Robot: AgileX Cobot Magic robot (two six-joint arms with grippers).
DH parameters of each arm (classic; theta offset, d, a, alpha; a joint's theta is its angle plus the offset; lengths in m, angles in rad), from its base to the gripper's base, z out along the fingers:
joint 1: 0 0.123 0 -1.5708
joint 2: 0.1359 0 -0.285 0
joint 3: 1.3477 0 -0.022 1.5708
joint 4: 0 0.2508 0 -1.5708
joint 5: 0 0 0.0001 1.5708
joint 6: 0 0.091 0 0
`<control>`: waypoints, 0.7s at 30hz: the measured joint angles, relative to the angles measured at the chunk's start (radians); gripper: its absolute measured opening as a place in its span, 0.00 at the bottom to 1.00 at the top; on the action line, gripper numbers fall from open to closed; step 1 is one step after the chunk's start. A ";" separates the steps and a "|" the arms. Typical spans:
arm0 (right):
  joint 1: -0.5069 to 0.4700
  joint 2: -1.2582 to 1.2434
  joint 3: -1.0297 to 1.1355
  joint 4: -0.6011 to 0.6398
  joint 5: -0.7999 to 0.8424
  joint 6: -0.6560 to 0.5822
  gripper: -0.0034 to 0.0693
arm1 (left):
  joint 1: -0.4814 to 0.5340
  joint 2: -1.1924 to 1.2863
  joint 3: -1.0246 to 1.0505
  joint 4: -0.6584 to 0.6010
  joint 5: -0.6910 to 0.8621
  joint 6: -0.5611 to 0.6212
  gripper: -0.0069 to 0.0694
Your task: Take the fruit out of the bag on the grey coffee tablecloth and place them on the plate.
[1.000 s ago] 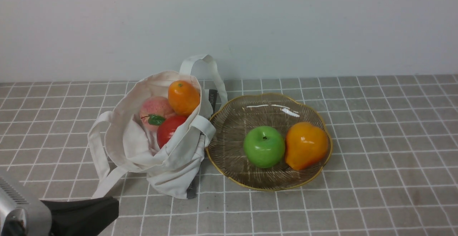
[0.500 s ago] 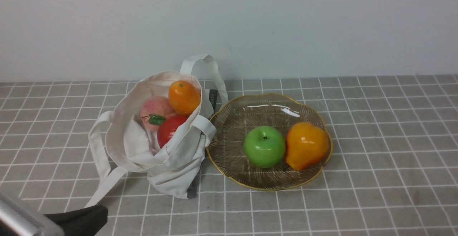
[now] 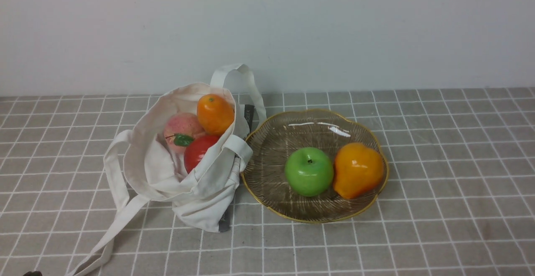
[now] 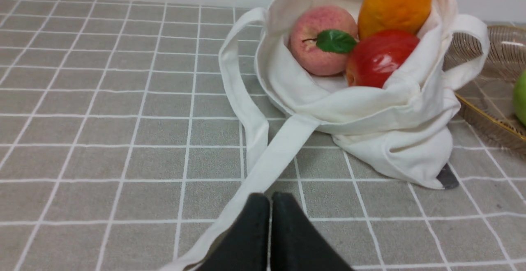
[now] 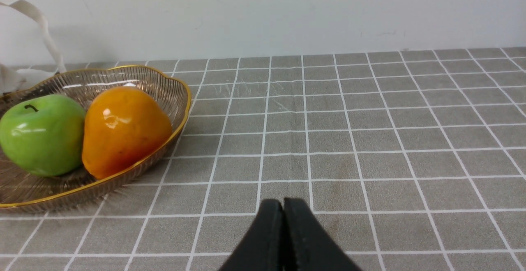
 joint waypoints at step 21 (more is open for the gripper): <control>0.000 0.000 0.000 0.000 0.000 0.000 0.03 | 0.001 -0.004 0.000 0.022 0.015 -0.014 0.08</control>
